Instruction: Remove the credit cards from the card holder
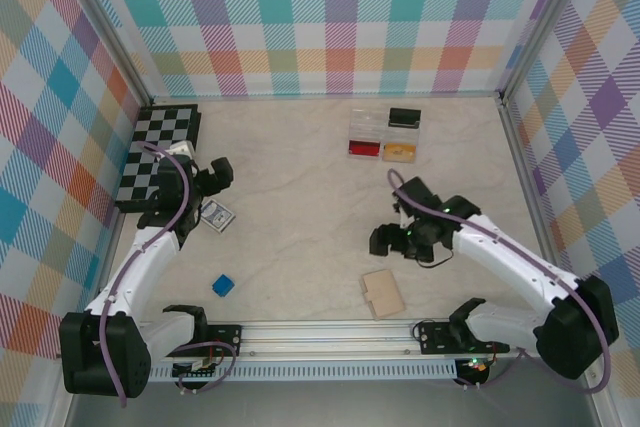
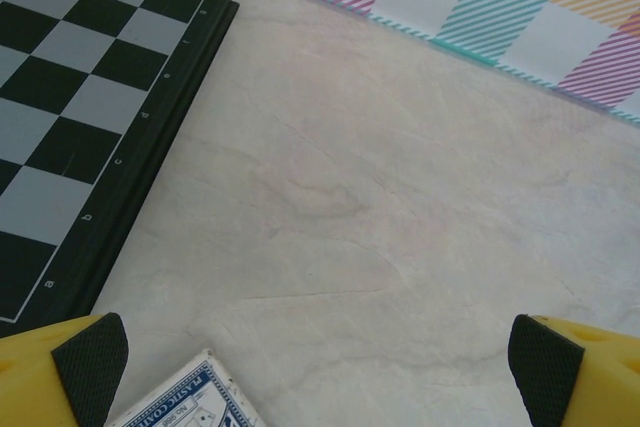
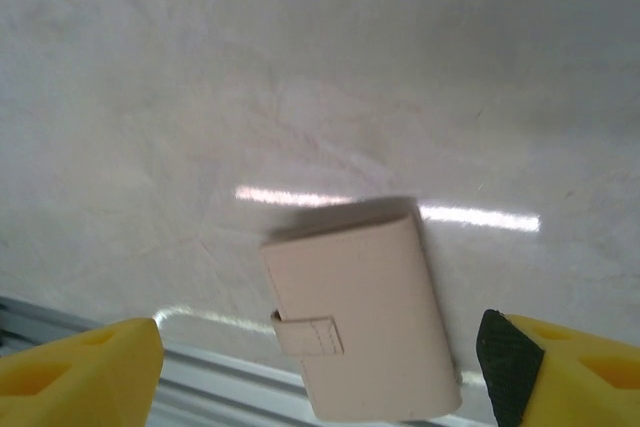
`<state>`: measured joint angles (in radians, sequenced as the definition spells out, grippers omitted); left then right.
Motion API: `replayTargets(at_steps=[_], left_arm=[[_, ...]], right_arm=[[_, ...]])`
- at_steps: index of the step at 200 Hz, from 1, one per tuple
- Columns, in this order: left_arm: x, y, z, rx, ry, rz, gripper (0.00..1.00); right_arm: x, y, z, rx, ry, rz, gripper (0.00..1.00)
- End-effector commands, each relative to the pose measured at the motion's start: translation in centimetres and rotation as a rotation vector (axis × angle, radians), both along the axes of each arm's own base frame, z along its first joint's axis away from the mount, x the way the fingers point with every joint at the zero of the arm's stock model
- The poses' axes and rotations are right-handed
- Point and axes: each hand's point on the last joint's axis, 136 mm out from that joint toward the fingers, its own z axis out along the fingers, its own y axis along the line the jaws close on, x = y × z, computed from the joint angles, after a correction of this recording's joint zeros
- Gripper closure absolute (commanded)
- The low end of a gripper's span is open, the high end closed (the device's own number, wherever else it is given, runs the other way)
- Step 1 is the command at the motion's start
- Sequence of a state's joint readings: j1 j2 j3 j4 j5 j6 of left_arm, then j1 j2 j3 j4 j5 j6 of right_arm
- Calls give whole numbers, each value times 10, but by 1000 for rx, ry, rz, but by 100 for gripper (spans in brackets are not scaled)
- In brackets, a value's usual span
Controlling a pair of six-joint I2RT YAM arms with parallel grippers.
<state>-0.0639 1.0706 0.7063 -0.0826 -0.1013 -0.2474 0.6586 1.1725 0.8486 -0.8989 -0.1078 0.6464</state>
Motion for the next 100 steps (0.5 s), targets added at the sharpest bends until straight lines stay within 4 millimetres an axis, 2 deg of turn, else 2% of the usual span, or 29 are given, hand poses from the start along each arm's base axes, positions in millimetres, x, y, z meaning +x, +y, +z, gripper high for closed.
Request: replayTargets(at_steps=[1, 29, 61, 84, 100], left_arm=[[2, 2, 10, 4, -14, 25, 0], [3, 1, 9, -1, -23, 16, 0], [1, 2, 9, -6, -23, 25, 0], [2, 9, 6, -93, -40, 124, 0], [4, 7, 3, -164, -46, 152, 0]], right_arm=[[-22, 6, -17, -74, 85, -16, 16], [-31, 24, -40, -104, 141, 17, 16], [-27, 42, -60, -63, 158, 20, 16], [-23, 40, -75, -94, 157, 3, 16], [-20, 38, -85, -124, 154, -5, 16]])
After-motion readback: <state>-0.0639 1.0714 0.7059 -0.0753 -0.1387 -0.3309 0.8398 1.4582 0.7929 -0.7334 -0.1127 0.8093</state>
